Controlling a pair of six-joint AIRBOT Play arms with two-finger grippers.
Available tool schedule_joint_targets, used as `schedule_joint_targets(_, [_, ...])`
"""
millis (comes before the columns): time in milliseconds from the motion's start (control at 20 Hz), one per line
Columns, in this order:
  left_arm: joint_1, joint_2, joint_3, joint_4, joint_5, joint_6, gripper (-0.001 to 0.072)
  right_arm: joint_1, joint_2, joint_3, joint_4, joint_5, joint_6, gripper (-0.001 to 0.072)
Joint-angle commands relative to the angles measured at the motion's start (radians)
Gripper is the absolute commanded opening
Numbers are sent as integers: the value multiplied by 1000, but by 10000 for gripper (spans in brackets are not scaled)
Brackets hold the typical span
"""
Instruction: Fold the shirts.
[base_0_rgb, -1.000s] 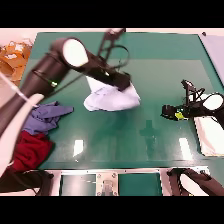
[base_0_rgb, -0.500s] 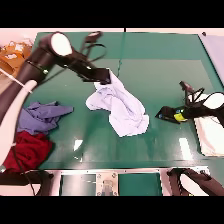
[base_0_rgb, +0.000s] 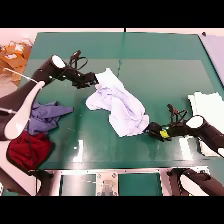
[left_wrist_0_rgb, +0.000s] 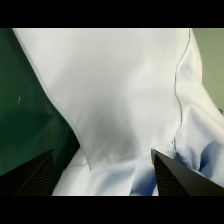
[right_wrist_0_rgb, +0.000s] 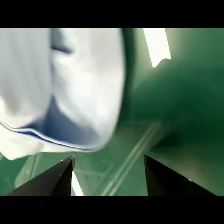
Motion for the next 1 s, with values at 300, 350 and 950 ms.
schedule_joint_targets(300, [7,-156,2,-207,219,100,681,56,-90,50,39,-175,-82,17])
schedule_joint_targets(350, [7,-158,1,-209,233,101,592,36,-90,73,20,-177,-82,17])
schedule_joint_targets(950, [26,-34,42,153,-100,95,19,-164,-389,550,-72,-182,-134,16])
